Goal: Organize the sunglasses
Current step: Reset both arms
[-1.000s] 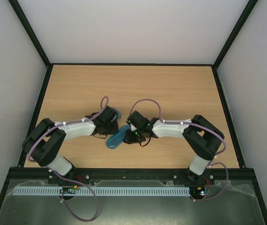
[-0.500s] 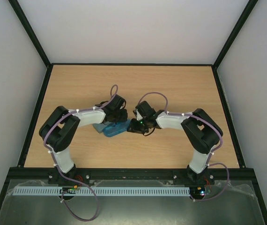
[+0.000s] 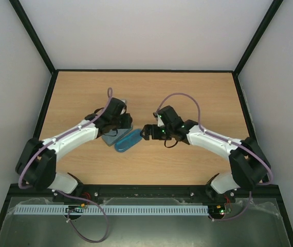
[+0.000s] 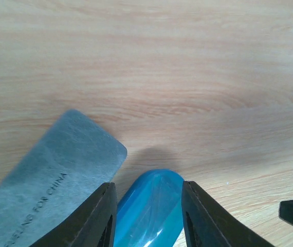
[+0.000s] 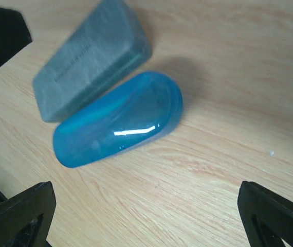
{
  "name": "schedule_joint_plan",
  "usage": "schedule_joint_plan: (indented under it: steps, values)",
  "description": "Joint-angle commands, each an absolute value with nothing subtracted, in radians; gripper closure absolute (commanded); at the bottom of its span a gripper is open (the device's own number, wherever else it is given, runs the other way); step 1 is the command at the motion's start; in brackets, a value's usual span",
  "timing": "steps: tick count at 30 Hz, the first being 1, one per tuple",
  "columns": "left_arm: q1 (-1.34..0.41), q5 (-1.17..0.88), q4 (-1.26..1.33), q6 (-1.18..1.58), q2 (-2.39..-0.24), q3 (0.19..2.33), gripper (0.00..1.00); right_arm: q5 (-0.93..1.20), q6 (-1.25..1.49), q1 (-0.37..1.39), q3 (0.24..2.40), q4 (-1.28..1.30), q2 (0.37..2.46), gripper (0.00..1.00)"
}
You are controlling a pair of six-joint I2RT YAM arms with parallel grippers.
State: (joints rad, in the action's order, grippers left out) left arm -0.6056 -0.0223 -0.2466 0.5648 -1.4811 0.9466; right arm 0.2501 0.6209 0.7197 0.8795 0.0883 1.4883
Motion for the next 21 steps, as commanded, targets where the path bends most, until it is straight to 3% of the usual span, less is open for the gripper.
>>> schedule_joint_plan:
  steps: [1, 3, 4, 5, 11, 16, 21]
  values:
    - [-0.567, 0.021, -0.300, 0.500, -1.392, 0.958, 0.55, 0.138, 0.582, 0.703, 0.942, 0.189, 1.450, 0.01]
    - [-0.539, 0.033, -0.296, 0.475, -1.375, 0.986, 0.38, 0.102, 0.563, 0.684, 0.988, 0.213, 1.461, 0.02]
    - [-0.521, 0.032, -0.293, 0.467, -1.371, 0.999, 0.09, 0.089, 0.561, 0.667, 0.998, 0.209, 1.457, 0.01]
    - [-0.504, 0.035, -0.291, 0.459, -1.368, 1.012, 0.02, 0.072, 0.562, 0.644, 0.998, 0.197, 1.446, 0.01]
    - [-0.344, 0.011, -0.148, 0.457, -1.309, 0.957, 0.01, -0.176, 0.540, 0.489, 0.942, 0.105, 1.347, 0.01]
    - [-0.230, 0.103, -0.011, 0.428, -1.330, 0.875, 0.01, -0.373, 0.418, 0.400, 0.741, -0.179, 1.270, 0.01]
    - [-0.148, 0.168, 0.174, 0.363, -1.347, 0.752, 0.01, -0.422, 0.394, 0.257, 0.645, -0.353, 1.315, 0.01]
